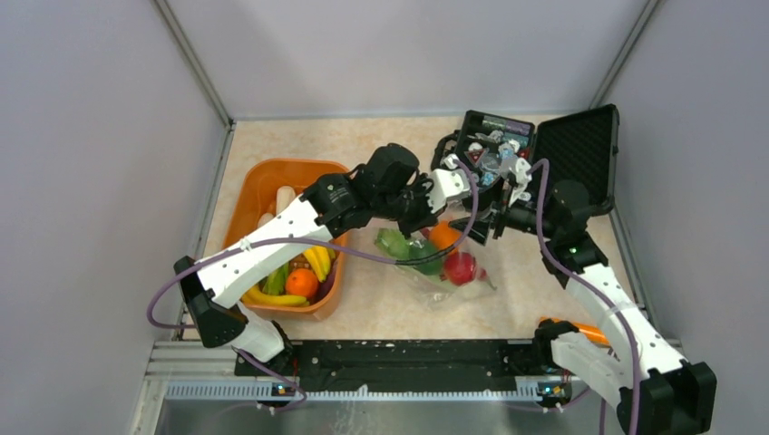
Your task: Place the food in the zip-top bag and seal the zipper
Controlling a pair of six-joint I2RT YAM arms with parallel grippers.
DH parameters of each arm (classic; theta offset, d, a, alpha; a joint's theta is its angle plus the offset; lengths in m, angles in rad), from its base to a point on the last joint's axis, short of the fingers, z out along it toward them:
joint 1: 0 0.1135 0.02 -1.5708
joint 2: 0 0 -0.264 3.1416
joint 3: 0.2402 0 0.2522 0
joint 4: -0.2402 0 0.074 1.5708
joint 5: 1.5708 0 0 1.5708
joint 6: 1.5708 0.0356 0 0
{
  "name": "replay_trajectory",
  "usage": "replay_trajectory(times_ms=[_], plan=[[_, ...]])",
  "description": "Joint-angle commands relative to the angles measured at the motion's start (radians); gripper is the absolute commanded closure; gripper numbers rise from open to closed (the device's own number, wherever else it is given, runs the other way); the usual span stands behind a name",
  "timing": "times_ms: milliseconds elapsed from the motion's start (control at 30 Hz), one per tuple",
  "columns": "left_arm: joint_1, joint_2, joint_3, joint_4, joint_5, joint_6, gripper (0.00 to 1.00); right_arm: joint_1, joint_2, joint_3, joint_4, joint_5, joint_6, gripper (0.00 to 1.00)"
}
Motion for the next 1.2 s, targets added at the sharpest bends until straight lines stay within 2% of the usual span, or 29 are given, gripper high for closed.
replay_trajectory(times_ms=[0,100,233,300,367,467,567,800,933,1033,1100,1167], plan=[[-0.014,-0.037,0.002,0.052,0.003,0.021,1.00,-0.001,0.085,0.114,-0.042,-0.102,-0.086,0.37],[-0.017,-0.039,0.000,0.049,0.000,0.029,1.00,-0.017,0.130,0.170,-0.107,-0.138,-0.132,0.35],[-0.021,-0.041,-0.003,0.044,-0.005,0.036,1.00,-0.045,0.154,0.193,-0.081,-0.227,-0.132,0.34],[-0.022,-0.041,-0.003,0.044,-0.009,0.039,1.00,-0.044,0.172,0.209,-0.093,-0.275,-0.132,0.40],[-0.022,-0.041,-0.002,0.044,-0.013,0.041,1.00,-0.044,0.184,0.217,-0.121,-0.294,-0.172,0.50],[-0.022,-0.042,-0.001,0.046,-0.009,0.043,1.00,-0.046,0.181,0.190,-0.075,-0.291,-0.150,0.54],[-0.024,-0.043,0.000,0.047,0.000,0.046,1.00,-0.045,0.189,0.160,0.028,-0.292,-0.056,0.50],[-0.028,-0.046,-0.002,0.047,0.001,0.052,1.00,-0.044,0.249,0.178,0.064,-0.334,-0.023,0.51],[-0.027,-0.046,-0.002,0.047,-0.002,0.053,1.00,-0.045,0.251,0.178,0.043,-0.341,-0.048,0.62],[-0.028,-0.045,-0.003,0.046,-0.002,0.055,1.00,-0.045,0.249,0.178,0.041,-0.345,-0.054,0.79],[-0.028,-0.046,-0.003,0.046,-0.003,0.055,1.00,-0.045,0.249,0.174,0.075,-0.362,-0.022,0.83],[-0.028,-0.044,-0.003,0.045,-0.005,0.055,1.00,-0.045,0.245,0.165,0.121,-0.373,0.012,0.91]])
